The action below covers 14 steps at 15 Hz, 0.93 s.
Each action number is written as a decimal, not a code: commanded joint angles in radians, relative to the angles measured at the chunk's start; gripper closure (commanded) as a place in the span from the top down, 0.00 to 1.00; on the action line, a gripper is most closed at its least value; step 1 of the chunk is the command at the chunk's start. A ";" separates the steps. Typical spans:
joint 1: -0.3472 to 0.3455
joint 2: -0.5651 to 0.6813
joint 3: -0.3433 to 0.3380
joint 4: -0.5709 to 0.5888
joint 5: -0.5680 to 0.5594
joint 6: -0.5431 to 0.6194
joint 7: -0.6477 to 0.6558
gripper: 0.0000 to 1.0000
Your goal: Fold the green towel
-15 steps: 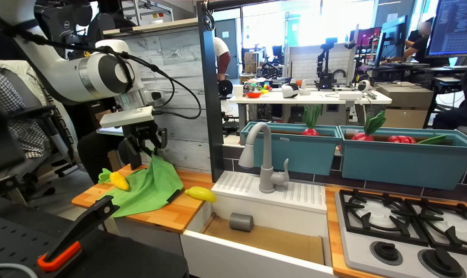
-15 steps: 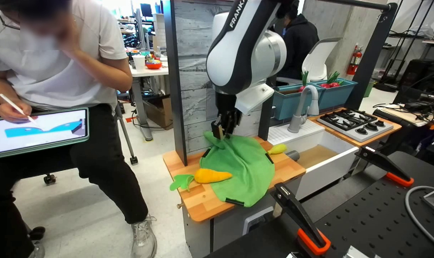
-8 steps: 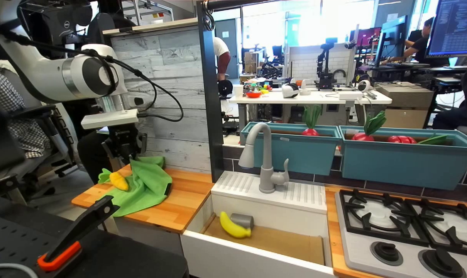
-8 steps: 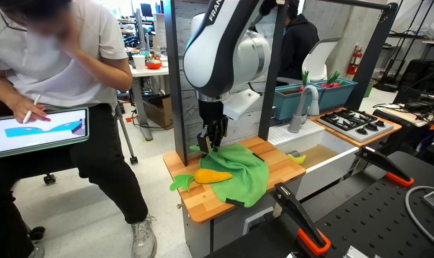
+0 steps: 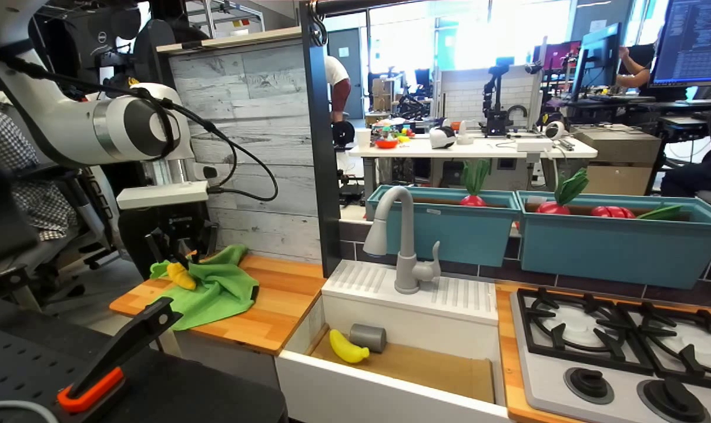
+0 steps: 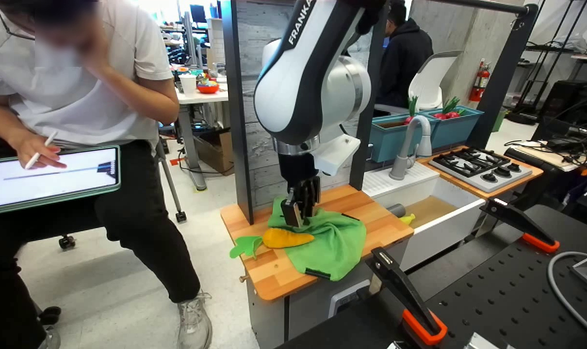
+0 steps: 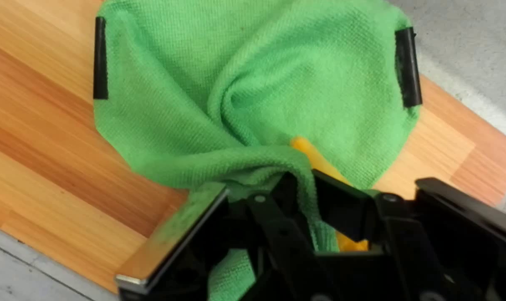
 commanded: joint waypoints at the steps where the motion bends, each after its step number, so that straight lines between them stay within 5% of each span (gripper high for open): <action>1: -0.025 0.035 0.001 0.033 -0.010 -0.046 -0.009 0.03; 3: -0.037 0.047 0.004 0.038 -0.007 -0.054 -0.013 0.03; 4: -0.039 0.051 0.003 0.041 -0.007 -0.061 -0.012 0.36; 14: -0.040 0.040 0.001 0.061 -0.010 -0.078 -0.003 1.00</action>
